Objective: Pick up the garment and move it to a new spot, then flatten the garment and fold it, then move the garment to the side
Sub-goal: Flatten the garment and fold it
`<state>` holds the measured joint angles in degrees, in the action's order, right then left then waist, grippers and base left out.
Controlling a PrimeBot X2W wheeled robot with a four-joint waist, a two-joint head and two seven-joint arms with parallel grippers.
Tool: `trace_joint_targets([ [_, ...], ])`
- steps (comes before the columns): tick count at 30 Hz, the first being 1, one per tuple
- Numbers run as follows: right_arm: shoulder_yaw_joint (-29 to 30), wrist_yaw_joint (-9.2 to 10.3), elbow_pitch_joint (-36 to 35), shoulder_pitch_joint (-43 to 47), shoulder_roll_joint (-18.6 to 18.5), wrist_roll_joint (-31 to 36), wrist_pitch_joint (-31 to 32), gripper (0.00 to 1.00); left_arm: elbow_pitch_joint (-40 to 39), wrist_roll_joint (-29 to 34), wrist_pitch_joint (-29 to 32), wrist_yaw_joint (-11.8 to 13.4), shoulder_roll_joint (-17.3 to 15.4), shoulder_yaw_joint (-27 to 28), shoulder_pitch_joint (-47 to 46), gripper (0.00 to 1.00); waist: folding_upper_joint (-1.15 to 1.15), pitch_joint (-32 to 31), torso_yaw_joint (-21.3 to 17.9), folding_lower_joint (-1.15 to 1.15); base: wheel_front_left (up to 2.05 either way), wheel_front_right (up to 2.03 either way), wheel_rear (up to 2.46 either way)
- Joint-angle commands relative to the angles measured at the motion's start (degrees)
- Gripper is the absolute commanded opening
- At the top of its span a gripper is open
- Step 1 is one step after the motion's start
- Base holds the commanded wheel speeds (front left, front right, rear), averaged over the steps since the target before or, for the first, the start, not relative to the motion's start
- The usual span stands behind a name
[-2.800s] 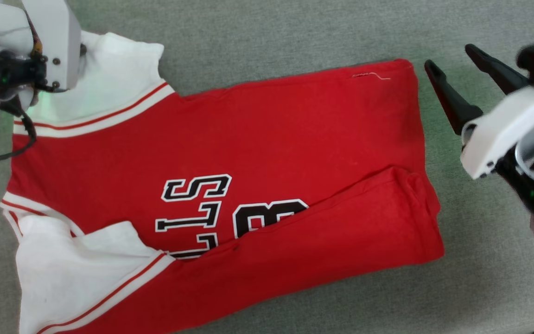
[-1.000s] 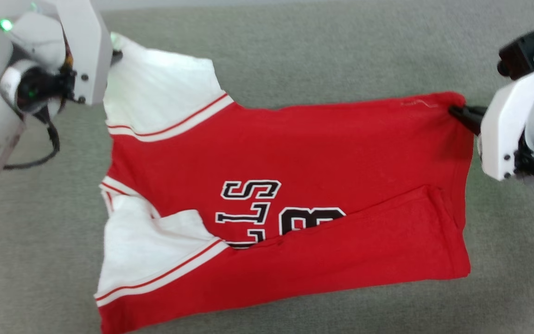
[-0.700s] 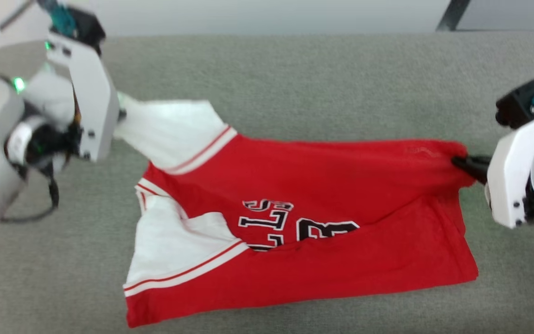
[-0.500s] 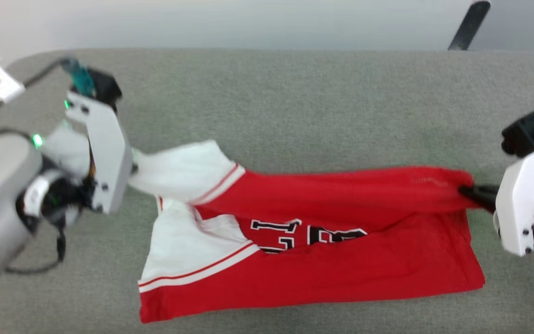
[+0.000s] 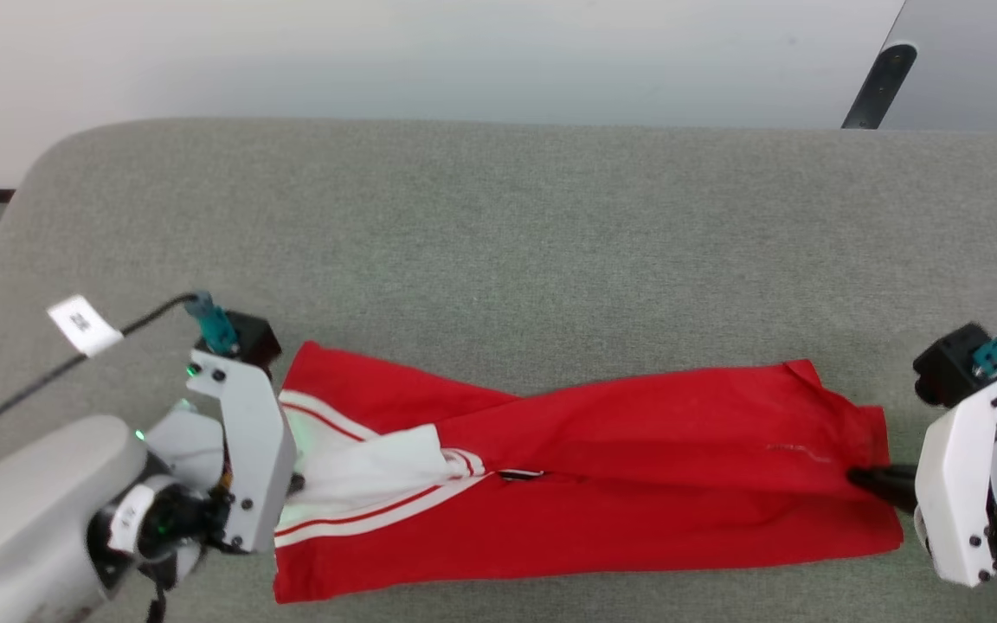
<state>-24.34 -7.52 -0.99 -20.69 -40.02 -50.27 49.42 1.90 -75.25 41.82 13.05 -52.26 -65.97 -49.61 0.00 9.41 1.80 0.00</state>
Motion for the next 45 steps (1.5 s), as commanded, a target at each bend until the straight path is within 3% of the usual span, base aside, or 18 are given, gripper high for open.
trace_joint_targets([
  [1, 0.53, 0.07, -0.34, 1.64, 0.39, -0.35, 0.82, 0.00, 0.59, -0.77, -0.01, 0.21, 0.73, -0.38, 1.58, 0.00, 0.00, -0.40, -0.30, 0.00, 0.00, 0.00, 0.00],
  [6, 1.84, 0.07, -0.34, 3.39, 1.18, 0.53, 2.24, 0.00, 2.52, -2.33, 0.14, 0.44, 2.29, -1.06, 3.82, 0.00, 0.00, -1.04, -0.86, 0.00, 0.00, 0.00, 0.00],
  [10, 2.90, 0.07, 0.26, 3.94, 2.16, 2.03, 2.75, 0.00, 4.41, -3.30, 0.00, 0.16, 3.60, -1.31, 4.85, 0.15, 0.00, -1.56, -1.09, 0.00, 0.00, 0.00, 0.00],
  [12, 3.35, 0.08, 0.63, 4.01, 2.64, 2.73, 2.88, 0.00, 5.20, -3.63, -0.27, 0.02, 4.22, -1.29, 5.22, 0.36, 0.00, -1.90, -1.16, 0.00, 0.00, 0.00, 0.00],
  [13, 3.64, 0.07, 0.72, 3.72, 2.78, 3.34, 2.48, 0.18, 5.56, -3.76, -0.44, -0.07, 4.53, -1.19, 5.33, 0.49, 0.00, -2.08, -1.16, 0.00, 0.00, 0.00, 0.00],
  [14, 3.64, 0.07, 0.72, 3.72, 2.78, 3.34, 2.48, 0.18, 5.56, -3.76, -0.44, -0.07, 4.53, -1.19, 5.33, 0.49, 0.00, -2.08, -1.16, 0.00, 0.00, 0.00, 0.00],
  [15, 3.90, 0.07, 0.87, 3.51, 3.15, 3.66, 2.15, 0.44, 5.71, -3.28, -0.81, -0.11, 4.69, -1.21, 5.18, 0.91, 0.00, -2.26, -1.16, 0.00, 0.00, 0.00, 0.00],
  [16, 3.92, 0.07, 1.09, 3.39, 3.41, 4.12, 1.89, 0.55, 5.95, -3.18, -0.94, 0.01, 4.81, -1.21, 5.06, 1.00, 0.00, -2.52, -1.14, 0.00, 0.00, 0.00, 0.00],
  [17, 3.92, 0.07, 1.25, 3.28, 3.35, 4.76, 1.71, 0.88, 6.07, -3.12, -1.01, 0.06, 5.01, -1.17, 4.97, 1.00, 0.00, -2.86, -1.05, 0.00, 0.00, 0.00, 0.00],
  [18, 4.26, 0.08, 1.56, 3.18, 3.45, 5.11, 1.51, 1.00, 6.03, -3.14, -1.14, -0.03, 5.11, -1.04, 4.82, 1.00, 0.00, -3.15, -1.00, 0.00, 0.00, 0.00, 0.00],
  [26, 6.34, 0.07, 0.97, 3.94, 4.59, 6.58, 0.57, 1.00, 4.56, -2.84, -2.24, 0.68, 4.42, -0.21, 4.32, 1.00, 0.00, -6.54, -0.27, 0.00, 0.00, 0.00, 0.00],
  [31, 8.72, 0.07, -0.38, 5.74, 5.29, 7.74, -1.96, 1.00, 2.63, -2.14, -6.72, 1.67, 3.40, 1.31, 6.00, 1.00, 0.00, -8.68, -0.04, 0.00, 0.00, 0.00, 0.00],
  [40, 14.32, 0.08, -3.44, 10.93, 8.97, 14.18, -15.50, 1.00, -0.55, 0.58, -24.12, 1.43, 0.69, 5.84, 11.79, 1.00, 0.00, -11.13, 0.40, 0.00, 0.00, 0.00, 0.00],
  [45, 18.11, 0.08, -1.72, 14.41, 11.93, 17.72, -21.59, 1.00, -1.42, 2.65, -35.80, 1.37, -0.58, 8.36, 16.18, 1.00, 0.00, -12.05, 0.80, 0.00, 0.00, 0.00, 0.00],
])
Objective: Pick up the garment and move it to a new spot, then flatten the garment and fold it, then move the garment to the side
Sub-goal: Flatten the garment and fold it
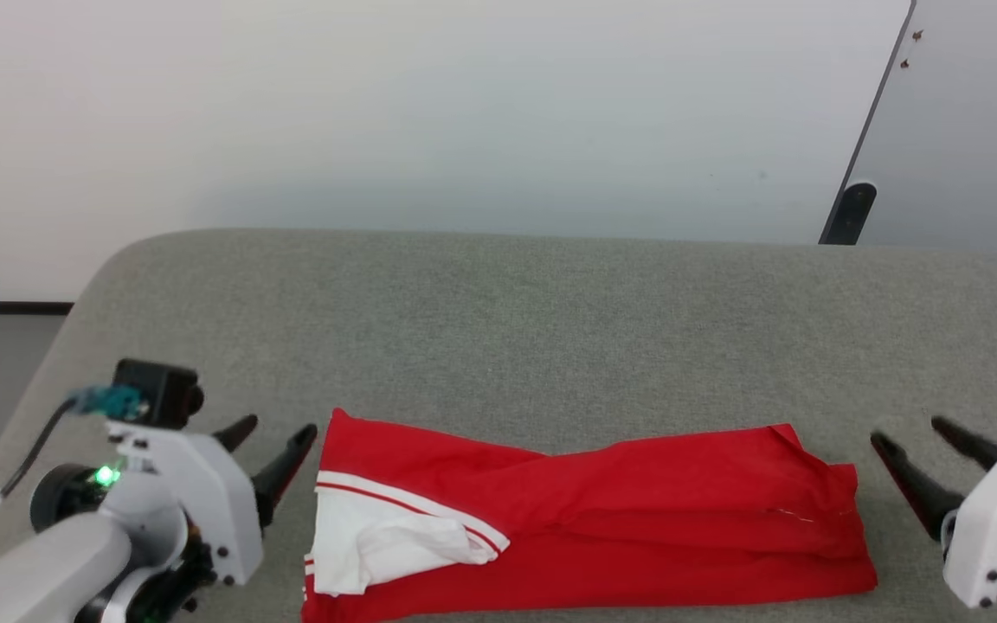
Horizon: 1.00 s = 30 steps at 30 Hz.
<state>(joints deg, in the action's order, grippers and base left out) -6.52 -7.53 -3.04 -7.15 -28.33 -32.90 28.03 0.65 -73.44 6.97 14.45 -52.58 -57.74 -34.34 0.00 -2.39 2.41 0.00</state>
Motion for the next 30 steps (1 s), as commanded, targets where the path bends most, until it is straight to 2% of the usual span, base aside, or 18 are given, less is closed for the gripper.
trace_joint_targets([
  [1, 0.53, 0.08, 0.90, 1.50, 0.58, 0.61, -0.24, 1.00, -0.24, 1.32, -3.29, 0.00, -0.53, 0.62, 1.70, 1.00, 0.00, -0.43, 0.34, 0.00, 0.00, 0.00, 0.00],
  [7, 3.72, 0.08, 4.99, 2.80, 2.35, 1.21, 3.98, 1.00, 0.48, 3.10, -14.48, 0.99, -1.26, 2.49, 6.87, 1.00, 0.00, -1.39, 2.06, 0.00, 0.00, 0.00, 0.00],
  [13, 5.39, 0.08, 7.66, 2.66, 3.32, 1.08, 10.37, 1.00, 1.95, 4.65, -20.78, 1.58, 0.02, 3.82, 11.14, 1.00, 0.00, -2.00, 4.74, 0.00, 0.00, 0.00, 0.00],
  [20, 7.06, 0.08, 10.09, 1.66, 3.27, 1.74, 15.36, 1.00, 4.68, 7.47, -22.12, 1.60, 4.02, 8.90, 15.46, 1.00, 0.00, -2.05, 8.48, 0.00, 0.00, 0.00, 0.00],
  [30, 9.54, 0.08, 15.53, 0.44, 2.87, 3.47, 20.61, 1.00, 7.54, 17.73, -22.09, -1.11, 11.48, 21.09, 22.48, 1.00, 0.00, -1.73, 14.01, 0.00, 0.00, 0.00, 0.00],
])
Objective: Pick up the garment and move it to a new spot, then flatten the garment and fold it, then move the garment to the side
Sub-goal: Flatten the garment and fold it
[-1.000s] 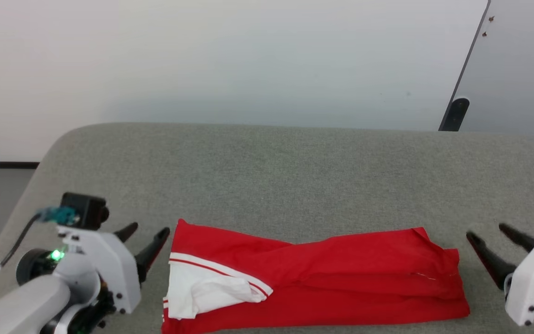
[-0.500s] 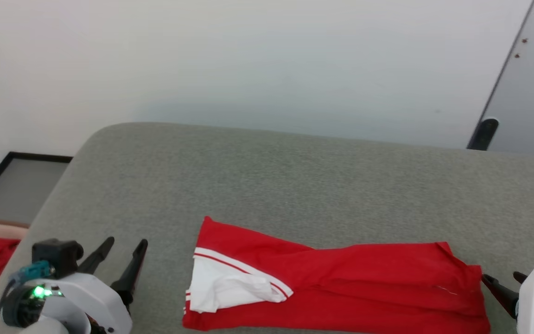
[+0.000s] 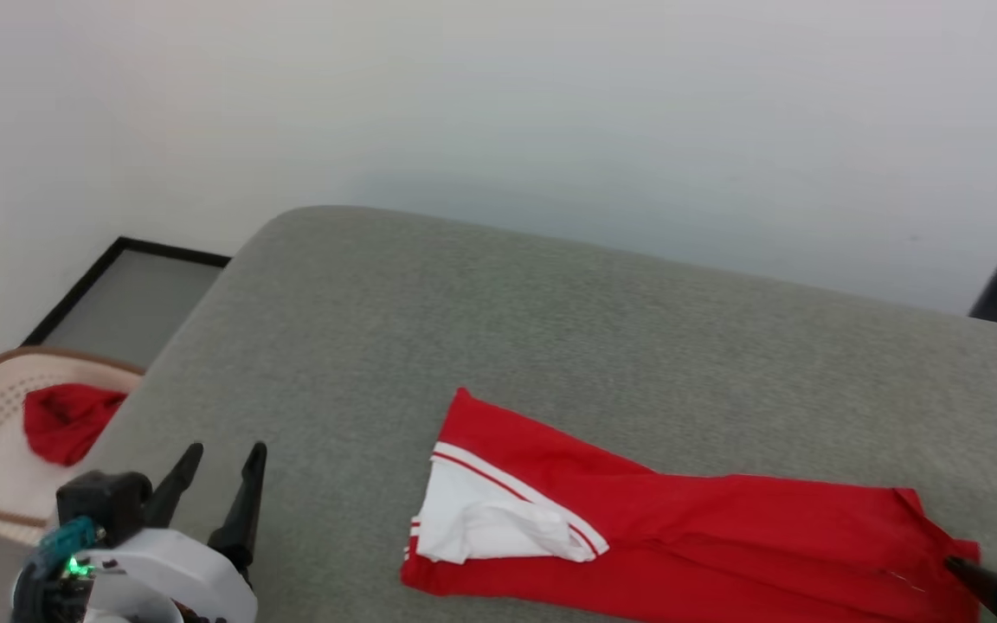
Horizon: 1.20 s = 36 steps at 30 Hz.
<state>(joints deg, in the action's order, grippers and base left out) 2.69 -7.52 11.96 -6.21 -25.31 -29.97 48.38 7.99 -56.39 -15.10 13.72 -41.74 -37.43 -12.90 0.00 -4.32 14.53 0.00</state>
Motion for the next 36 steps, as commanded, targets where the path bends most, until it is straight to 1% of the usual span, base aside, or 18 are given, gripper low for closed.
trace_joint_targets([
  [1, 0.59, 0.07, 1.48, -0.72, -0.13, 0.59, 0.66, 1.00, 0.42, 1.83, -0.01, -0.74, 1.47, 1.94, 1.60, 1.00, 0.00, 0.30, 2.42, 0.00, 0.00, 0.00, 0.00],
  [4, 1.42, 0.08, 4.60, -1.62, -0.37, 1.37, 1.31, 1.00, 1.20, 4.60, 0.00, -1.89, 3.75, 4.80, 3.10, 1.00, 0.00, 0.76, 4.07, 0.00, 0.00, 0.00, 0.00],
  [9, 1.82, 0.07, 9.70, -2.88, 0.24, 1.82, 2.03, 1.00, 2.96, 8.84, -0.01, -3.66, 7.07, 8.66, 4.61, 1.00, 0.00, 1.46, 6.28, 0.00, 0.00, 0.00, 0.00],
  [14, 1.48, 0.07, 14.73, -4.53, 1.15, 2.21, 2.04, 1.00, 4.47, 13.42, -0.01, -4.75, 9.73, 12.21, 6.02, 1.00, 0.00, 2.18, 7.55, 0.00, 0.00, 0.00, 0.00],
  [18, 0.89, 0.07, 17.55, -5.41, 1.61, 1.72, 1.94, 1.00, 5.04, 15.65, -0.01, -5.68, 11.25, 14.57, 6.55, 1.00, 0.00, 2.46, 8.17, 0.00, 0.00, 0.00, 0.00],
  [19, 0.68, 0.07, 18.51, -5.69, 1.79, 1.37, 1.87, 0.82, 5.27, 16.46, -0.01, -5.87, 11.77, 15.36, 6.93, 1.00, 0.00, 2.49, 8.35, 0.00, 0.00, 0.00, 0.00],
  [20, 0.25, 0.07, 19.19, -5.86, 2.09, 0.77, 1.84, 0.40, 5.40, 17.24, -0.01, -6.09, 12.29, 16.35, 7.25, 1.00, 0.00, 2.52, 8.52, 0.00, 0.00, 0.00, 0.00],
  [21, -0.11, 0.06, 19.88, -6.04, 2.39, 0.15, 1.55, 0.00, 5.36, 18.36, -0.01, -6.30, 12.65, 17.15, 7.46, 1.00, 0.00, 2.58, 8.66, 0.00, 0.00, 0.00, 0.00],
  [28, -2.24, 0.05, 23.64, -6.83, 1.04, -2.41, -0.94, 0.00, 4.67, 23.92, -0.01, -7.92, 17.10, 24.29, 10.09, 1.00, 0.00, 2.50, 9.48, 0.00, 0.00, 0.00, 0.00],
  [34, -3.69, 0.11, 25.31, -8.24, -2.22, -3.87, -3.28, 0.00, 5.16, 27.52, -0.01, -10.05, 20.49, 28.65, 12.03, 1.00, 0.00, 2.20, 9.46, 0.00, 0.00, 0.00, 0.00],
  [36, -4.15, 0.10, 25.54, -8.66, -2.41, -4.06, -3.78, 0.00, 5.58, 28.53, -0.01, -10.85, 21.39, 29.74, 12.47, 1.00, 0.00, 1.97, 9.30, 0.00, 0.00, 0.00, 0.00],
])
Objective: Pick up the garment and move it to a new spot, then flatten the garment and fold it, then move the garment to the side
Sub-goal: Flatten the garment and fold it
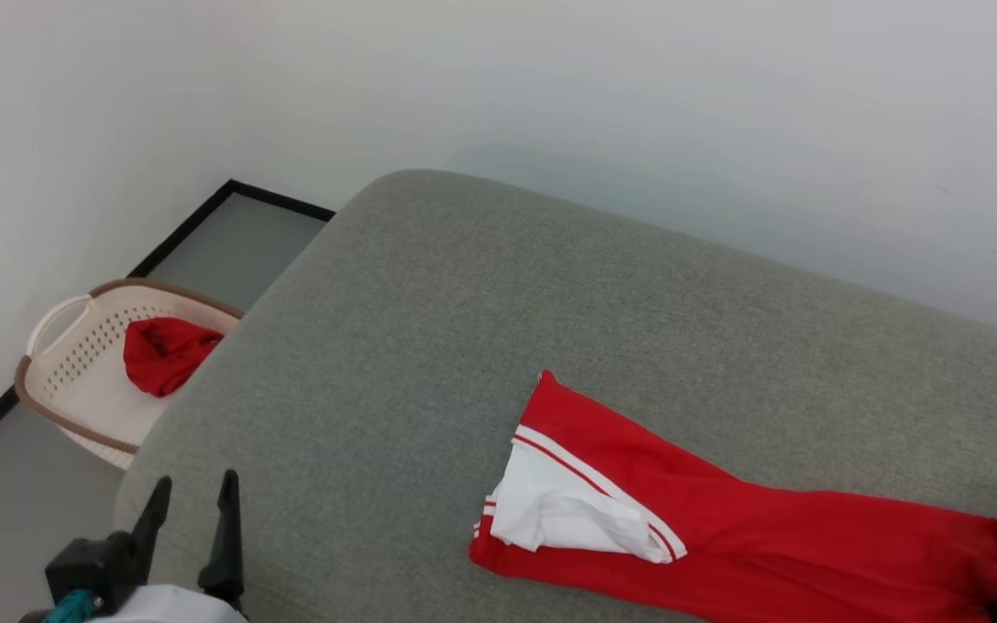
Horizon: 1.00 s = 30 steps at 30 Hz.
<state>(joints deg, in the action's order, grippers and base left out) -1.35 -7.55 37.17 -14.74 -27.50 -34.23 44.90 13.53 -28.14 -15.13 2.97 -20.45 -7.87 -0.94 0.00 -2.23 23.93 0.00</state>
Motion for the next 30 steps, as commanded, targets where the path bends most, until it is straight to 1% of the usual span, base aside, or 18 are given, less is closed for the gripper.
trace_joint_targets([
  [1, -0.05, 0.13, 0.38, -0.41, -0.64, 0.30, -0.53, 0.00, 0.17, 0.79, 0.03, -0.57, 0.39, 0.68, 0.60, 1.00, 0.00, -0.19, -0.20, 0.00, 0.00, 0.00, 0.00],
  [8, -0.03, 0.12, 1.97, -2.09, -5.34, -0.19, -1.90, 0.00, 0.44, 4.26, 0.03, -2.58, 2.52, 3.88, 1.24, 1.00, 0.00, -0.36, -1.49, 0.00, 0.00, 0.00, 0.00],
  [13, 0.66, 0.12, 2.95, -2.77, -8.79, 0.49, -1.90, 0.00, 0.67, 6.19, 0.03, -3.68, 4.18, 6.05, 2.03, 1.00, 0.00, -0.66, -3.29, 0.00, 0.00, 0.00, 0.00],
  [16, 1.19, 0.12, 3.25, -3.16, -10.24, 0.84, -1.68, 0.00, 0.88, 7.14, 0.03, -4.48, 5.22, 7.09, 2.50, 1.00, 0.00, -0.84, -4.48, 0.00, 0.00, 0.00, 0.00],
  [20, 1.86, 0.12, 1.84, -3.77, -10.23, -0.42, -1.08, 0.00, 0.97, 7.91, 0.02, -5.50, 6.10, 8.66, 3.18, 1.00, 0.00, -1.09, -6.46, 0.00, 0.00, 0.00, 0.00],
  [22, 1.97, 0.11, 0.04, -4.06, -9.38, -1.97, -0.49, 0.00, 0.98, 8.10, 0.02, -5.84, 6.66, 9.47, 3.48, 1.00, 0.00, -1.31, -7.31, 0.00, 0.00, 0.00, 0.00],
  [26, 2.00, 0.11, -6.47, -3.86, -7.86, -5.96, 1.89, 0.00, 1.16, 9.12, 0.02, -6.52, 7.26, 10.58, 4.06, 1.00, 0.00, -1.87, -8.71, 0.00, 0.00, 0.00, 0.00],
  [30, 1.81, 0.10, -14.49, -2.72, -5.95, -8.02, 4.33, 0.00, 1.34, 9.48, 0.02, -7.03, 8.12, 11.58, 4.75, 1.00, 0.00, -2.42, -9.59, 0.00, 0.00, 0.00, 0.00],
])
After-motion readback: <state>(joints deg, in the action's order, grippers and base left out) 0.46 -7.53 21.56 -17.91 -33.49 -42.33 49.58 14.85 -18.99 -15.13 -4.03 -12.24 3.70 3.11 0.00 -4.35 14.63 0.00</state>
